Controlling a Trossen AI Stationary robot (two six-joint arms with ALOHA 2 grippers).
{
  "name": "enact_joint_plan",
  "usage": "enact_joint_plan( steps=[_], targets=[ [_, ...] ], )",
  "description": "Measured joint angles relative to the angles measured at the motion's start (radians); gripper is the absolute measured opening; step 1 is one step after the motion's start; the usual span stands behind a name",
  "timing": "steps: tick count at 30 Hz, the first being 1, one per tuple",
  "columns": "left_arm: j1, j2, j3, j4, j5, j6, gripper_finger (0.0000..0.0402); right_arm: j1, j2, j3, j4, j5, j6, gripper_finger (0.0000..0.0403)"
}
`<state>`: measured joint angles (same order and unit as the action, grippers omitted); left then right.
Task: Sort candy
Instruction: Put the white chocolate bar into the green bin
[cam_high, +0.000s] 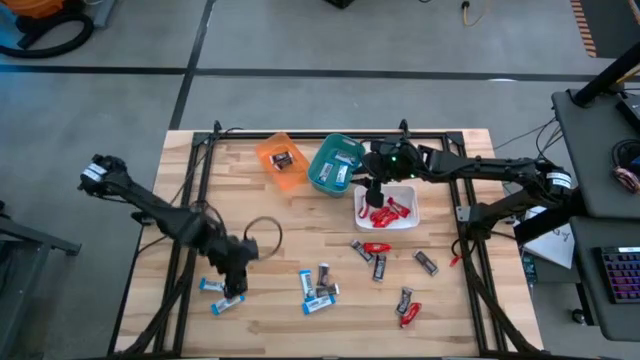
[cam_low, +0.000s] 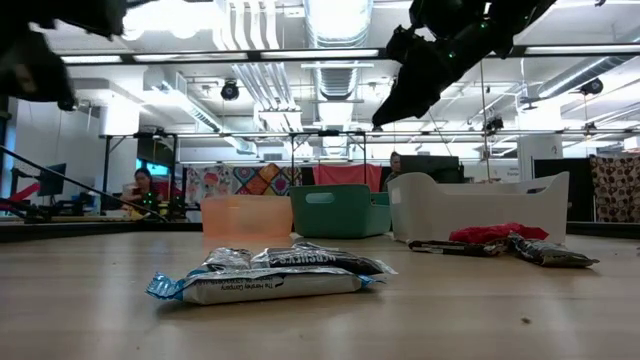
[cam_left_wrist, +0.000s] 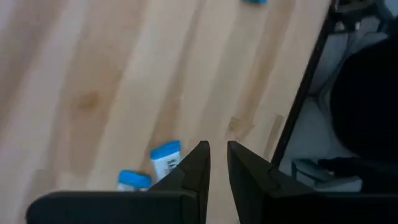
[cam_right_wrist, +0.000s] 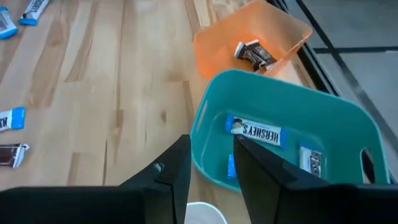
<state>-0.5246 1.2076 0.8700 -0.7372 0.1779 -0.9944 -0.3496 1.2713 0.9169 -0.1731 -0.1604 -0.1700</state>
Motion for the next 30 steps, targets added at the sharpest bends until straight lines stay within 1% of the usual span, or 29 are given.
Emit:
enact_joint_plan(
  steps=[3,5,9,11,15,18,23,26,30],
  targets=[
    [-0.074,0.056,0.000,0.048,-0.041,-0.043,0.0040,0.000,-0.004,0.004,-0.043,0.000,0.055,0.0111],
    [-0.106,0.093,0.000,0.065,-0.054,-0.078,0.0040,0.005,-0.006,0.026,-0.117,-0.002,0.102,0.0107],
    [-0.155,0.168,0.000,0.060,-0.056,-0.180,0.0042,0.039,-0.007,0.075,-0.326,-0.005,0.158,0.0097],
    [-0.176,0.205,0.000,0.055,-0.056,-0.214,0.0047,0.066,-0.007,0.080,-0.370,-0.005,0.170,0.0092],
    [-0.212,0.271,0.008,0.056,-0.055,-0.254,0.0072,0.110,-0.007,0.081,-0.381,-0.005,0.164,0.0086],
    [-0.236,0.312,0.025,0.049,-0.053,-0.296,0.0104,0.134,-0.007,0.081,-0.371,-0.005,0.152,0.0084],
    [-0.269,0.391,0.064,-0.104,-0.053,-0.389,0.0165,0.148,-0.007,0.081,-0.359,-0.005,0.153,0.0084],
    [-0.301,0.434,0.092,-0.105,-0.056,-0.358,0.0190,0.154,-0.007,0.081,-0.354,-0.005,0.172,0.0084],
    [-0.342,0.490,0.121,-0.102,-0.084,-0.319,0.0200,0.162,-0.007,0.081,-0.353,-0.005,0.187,0.0084]
  ],
)
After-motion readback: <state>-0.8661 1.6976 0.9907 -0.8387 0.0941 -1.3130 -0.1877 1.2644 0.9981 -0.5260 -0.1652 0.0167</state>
